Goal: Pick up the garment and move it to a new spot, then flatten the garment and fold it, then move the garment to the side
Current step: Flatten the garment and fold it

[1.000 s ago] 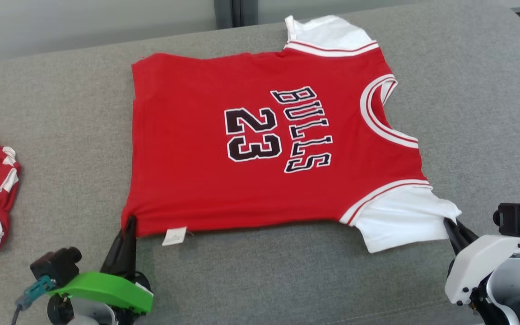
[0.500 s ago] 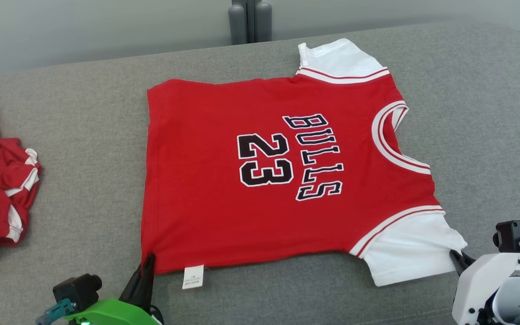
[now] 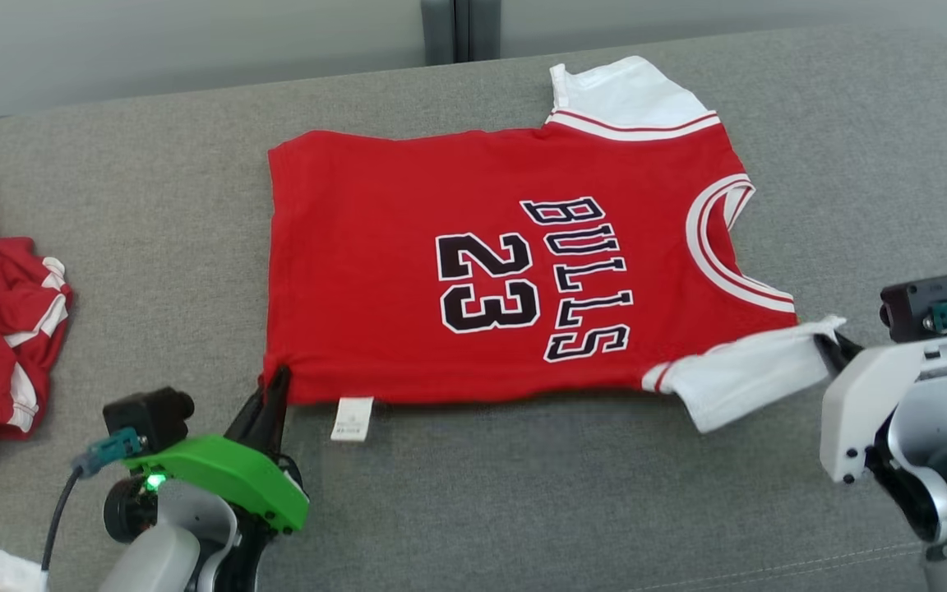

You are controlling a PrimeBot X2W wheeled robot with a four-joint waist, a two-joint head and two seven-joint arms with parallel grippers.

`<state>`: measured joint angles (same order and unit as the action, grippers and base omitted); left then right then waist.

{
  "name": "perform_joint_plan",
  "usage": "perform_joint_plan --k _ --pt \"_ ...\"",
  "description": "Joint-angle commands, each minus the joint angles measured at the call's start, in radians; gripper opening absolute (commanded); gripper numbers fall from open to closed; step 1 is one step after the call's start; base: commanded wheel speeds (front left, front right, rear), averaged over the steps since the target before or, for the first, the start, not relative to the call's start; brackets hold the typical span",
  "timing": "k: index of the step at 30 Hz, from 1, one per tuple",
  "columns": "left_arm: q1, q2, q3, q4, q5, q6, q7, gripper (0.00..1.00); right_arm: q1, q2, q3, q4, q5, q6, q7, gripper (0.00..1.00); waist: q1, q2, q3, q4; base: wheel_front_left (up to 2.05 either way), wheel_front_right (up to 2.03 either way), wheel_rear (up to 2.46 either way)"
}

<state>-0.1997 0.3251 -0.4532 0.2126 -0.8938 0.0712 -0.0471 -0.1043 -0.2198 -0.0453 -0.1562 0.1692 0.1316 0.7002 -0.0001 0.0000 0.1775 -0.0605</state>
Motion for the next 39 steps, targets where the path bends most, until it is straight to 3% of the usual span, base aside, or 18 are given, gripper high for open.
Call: perform_joint_plan --k 1,10,19,20,21,22,26,31,39 --pt "-0.033 0.003 -0.001 0.009 0.01 0.012 0.019 0.0 -0.041 -0.012 0.019 0.013 0.006 -0.002 0.006 0.0 0.0001 0.0 0.015 0.002 0.0 0.0 0.0" --pt "-0.173 -0.023 -0.006 0.067 0.013 0.053 0.09 0.0 -0.241 -0.095 0.112 0.123 0.01 -0.002 -0.028 0.0 0.0001 0.0 0.088 0.013 0.0 0.0 0.0" --pt "-0.291 -0.056 -0.011 0.156 0.029 0.058 0.088 0.0 -0.393 -0.096 0.144 0.236 -0.025 -0.002 -0.178 0.0 0.0001 0.0 0.153 0.03 0.0 0.0 0.0" --pt "-0.299 -0.061 -0.008 0.167 0.027 0.061 0.082 0.18 -0.403 -0.091 0.144 0.253 -0.026 -0.002 -0.195 0.0 0.0001 0.0 0.158 0.032 0.0 0.0 0.0" --pt "-0.304 -0.062 -0.008 0.174 0.03 0.062 0.079 0.47 -0.405 -0.086 0.148 0.268 -0.023 -0.002 -0.205 0.34 0.0001 0.0 0.159 0.033 0.0 0.0 0.0" --pt "-0.311 -0.065 -0.011 0.182 0.033 0.06 0.076 1.0 -0.416 -0.077 0.146 0.277 -0.016 -0.002 -0.227 1.0 0.0001 0.0 0.162 0.035 0.0 0.0 0.0" --pt "-0.316 -0.071 -0.009 0.2 0.038 0.051 0.049 1.0 -0.437 -0.067 0.139 0.306 -0.012 -0.002 -0.299 1.0 0.0001 0.0 0.163 0.043 0.0 0.0 0.0" --pt "-0.273 -0.056 0.007 0.207 0.049 0.071 0.002 1.0 -0.411 -0.061 0.113 0.315 0.0 -0.002 -0.352 1.0 0.0001 0.0 0.145 0.048 0.0 0.0 0.0" --pt "-0.172 -0.031 0.014 0.176 0.045 0.107 -0.025 1.0 -0.25 -0.021 0.005 0.242 0.013 -0.002 -0.277 1.0 0.0001 0.0 0.109 0.03 0.0 0.0 0.0"
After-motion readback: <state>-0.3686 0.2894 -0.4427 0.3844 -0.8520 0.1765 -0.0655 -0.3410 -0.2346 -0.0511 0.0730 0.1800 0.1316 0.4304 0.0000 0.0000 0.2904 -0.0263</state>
